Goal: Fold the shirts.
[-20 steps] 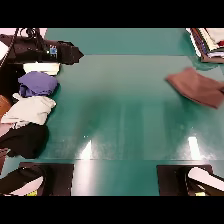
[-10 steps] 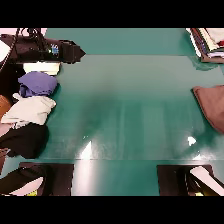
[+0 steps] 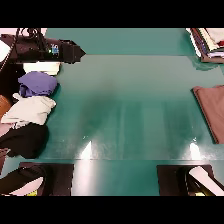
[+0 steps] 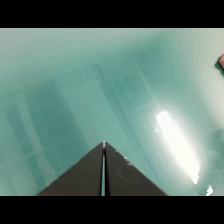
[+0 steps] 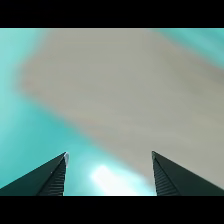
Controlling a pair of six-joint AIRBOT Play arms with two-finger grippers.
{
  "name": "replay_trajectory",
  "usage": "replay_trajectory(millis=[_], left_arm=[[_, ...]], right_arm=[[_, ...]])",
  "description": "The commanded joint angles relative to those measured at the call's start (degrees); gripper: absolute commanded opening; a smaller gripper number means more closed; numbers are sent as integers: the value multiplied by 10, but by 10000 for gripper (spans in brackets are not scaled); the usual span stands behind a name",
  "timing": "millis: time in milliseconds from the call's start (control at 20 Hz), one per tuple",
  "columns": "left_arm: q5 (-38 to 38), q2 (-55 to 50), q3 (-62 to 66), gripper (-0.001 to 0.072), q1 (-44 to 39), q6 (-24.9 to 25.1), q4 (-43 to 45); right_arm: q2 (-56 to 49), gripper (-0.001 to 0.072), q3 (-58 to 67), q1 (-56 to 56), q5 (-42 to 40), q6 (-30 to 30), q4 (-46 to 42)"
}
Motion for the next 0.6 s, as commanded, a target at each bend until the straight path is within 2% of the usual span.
replay_trajectory(millis=[0, 50, 100, 150, 200, 250, 550], left_arm=[[3, 0, 0, 27, 0, 1, -1], [3, 0, 0, 27, 0, 1, -1], [3, 0, 0, 28, 0, 1, -1], [3, 0, 0, 27, 0, 1, -1], [3, 0, 0, 28, 0, 1, -1], [3, 0, 0, 27, 0, 1, -1], [3, 0, 0, 27, 0, 1, -1]], right_arm=[[0, 569, 34, 150, 14, 0, 62], [0, 454, 39, 196, 14, 0, 62], [0, 298, 43, 240, 11, -1, 62], [0, 187, 47, 276, 4, -11, 62], [0, 83, 51, 311, -4, -22, 62], [0, 18, 55, 336, -7, -32, 61], [0, 18, 59, 388, -12, -35, 62]])
